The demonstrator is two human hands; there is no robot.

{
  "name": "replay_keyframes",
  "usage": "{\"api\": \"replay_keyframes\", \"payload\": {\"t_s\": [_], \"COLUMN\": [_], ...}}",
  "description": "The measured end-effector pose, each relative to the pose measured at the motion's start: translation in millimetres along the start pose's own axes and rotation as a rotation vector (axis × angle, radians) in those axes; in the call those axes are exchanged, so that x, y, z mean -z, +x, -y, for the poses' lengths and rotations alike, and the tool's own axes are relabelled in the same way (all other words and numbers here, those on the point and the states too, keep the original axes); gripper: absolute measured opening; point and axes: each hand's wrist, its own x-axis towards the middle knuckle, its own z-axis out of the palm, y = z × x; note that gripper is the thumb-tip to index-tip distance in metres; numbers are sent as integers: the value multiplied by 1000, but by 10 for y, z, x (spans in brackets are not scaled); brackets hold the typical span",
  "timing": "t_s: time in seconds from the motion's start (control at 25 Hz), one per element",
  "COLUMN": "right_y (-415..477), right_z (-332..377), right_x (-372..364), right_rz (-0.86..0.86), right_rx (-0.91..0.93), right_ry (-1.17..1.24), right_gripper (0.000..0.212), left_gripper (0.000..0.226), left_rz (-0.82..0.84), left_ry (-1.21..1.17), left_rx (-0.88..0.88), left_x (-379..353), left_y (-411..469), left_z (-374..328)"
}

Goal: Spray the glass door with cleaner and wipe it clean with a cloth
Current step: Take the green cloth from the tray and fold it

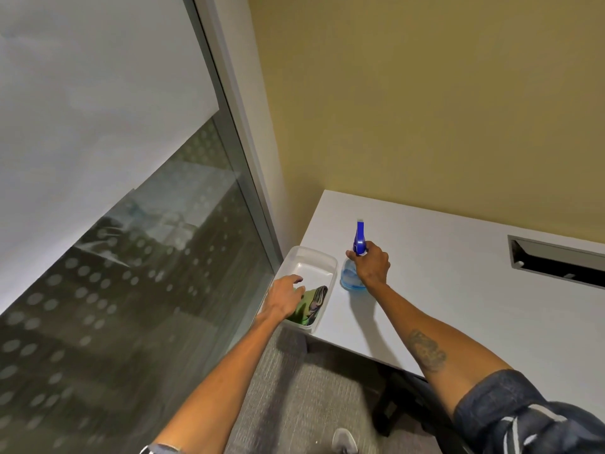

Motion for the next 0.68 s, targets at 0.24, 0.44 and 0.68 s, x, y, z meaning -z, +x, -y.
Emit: {"api": "replay_keyframes", "payload": {"t_s": [0.24,0.44,0.68], "right_y": [24,28,-54], "right_z": [-89,-169,-251], "right_x": [-129,-196,-204], "right_rz": [-19,-40,16], "right_rx": [-42,-30,-61], "right_ry": [42,45,133], "right_gripper": [42,43,59], "left_gripper": [43,42,39], "left_rz": [59,91,108], "left_ry": [38,55,53], "left_rx": [-26,-23,-30], "left_x": [-88,-152,-198], "left_y": [119,177,169], "left_z": [61,137,186]}}
